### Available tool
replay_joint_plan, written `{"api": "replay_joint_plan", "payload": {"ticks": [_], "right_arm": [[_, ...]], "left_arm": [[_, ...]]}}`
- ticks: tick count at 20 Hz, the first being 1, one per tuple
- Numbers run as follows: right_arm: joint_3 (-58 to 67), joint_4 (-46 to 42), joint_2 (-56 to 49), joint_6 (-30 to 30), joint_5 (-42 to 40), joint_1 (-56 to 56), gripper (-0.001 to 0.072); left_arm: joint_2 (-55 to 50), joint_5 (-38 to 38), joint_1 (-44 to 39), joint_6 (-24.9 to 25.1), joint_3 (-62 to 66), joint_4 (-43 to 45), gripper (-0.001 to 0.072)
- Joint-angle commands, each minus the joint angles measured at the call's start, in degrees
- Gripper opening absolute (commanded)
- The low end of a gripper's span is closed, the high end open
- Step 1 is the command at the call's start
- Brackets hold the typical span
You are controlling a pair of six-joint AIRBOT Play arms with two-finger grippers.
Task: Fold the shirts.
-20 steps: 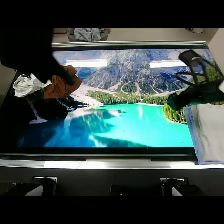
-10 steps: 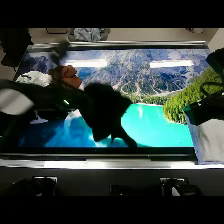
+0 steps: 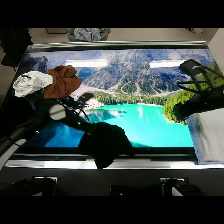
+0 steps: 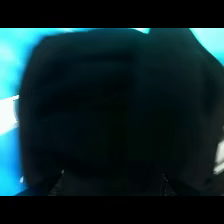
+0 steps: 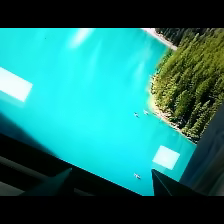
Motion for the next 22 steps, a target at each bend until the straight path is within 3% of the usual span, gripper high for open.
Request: {"api": "replay_joint_plan", "payload": {"ticks": [1,4,6,9,12,19,22], "right_arm": [[-0.2,5.4,-7.4,-4.4,2.5,0.1,0.0569],[-4.3,14.6,-10.9,-7.2,2.0,0.1,0.0582],[-10.9,18.0,-11.1,-8.8,0.7,0.1,0.0632],[-21.4,19.3,-11.1,-10.1,-0.8,0.1,0.0632],[-28.5,22.7,-11.2,-11.1,-2.0,0.1,0.063],[-37.5,28.4,-11.2,-11.2,-10.4,0.2,0.0631],[-42.2,35.1,-11.2,-12.3,-15.2,0.2,0.0632]], "left_arm": [[3.4,-8.5,11.0,3.6,6.1,3.4,0.0708],[6.0,-16.4,19.3,7.0,1.2,3.4,0.0708],[7.7,-18.0,22.4,9.2,-7.6,2.5,0.0708],[8.4,-12.6,24.1,13.1,-22.9,-2.8,0.0708],[8.1,-2.3,24.1,15.5,-32.4,-13.3,0.0708],[3.8,8.5,20.0,15.5,-34.6,-19.7,0.0695],[3.3,12.2,17.8,15.3,-34.6,-22.4,0.0438]]}}
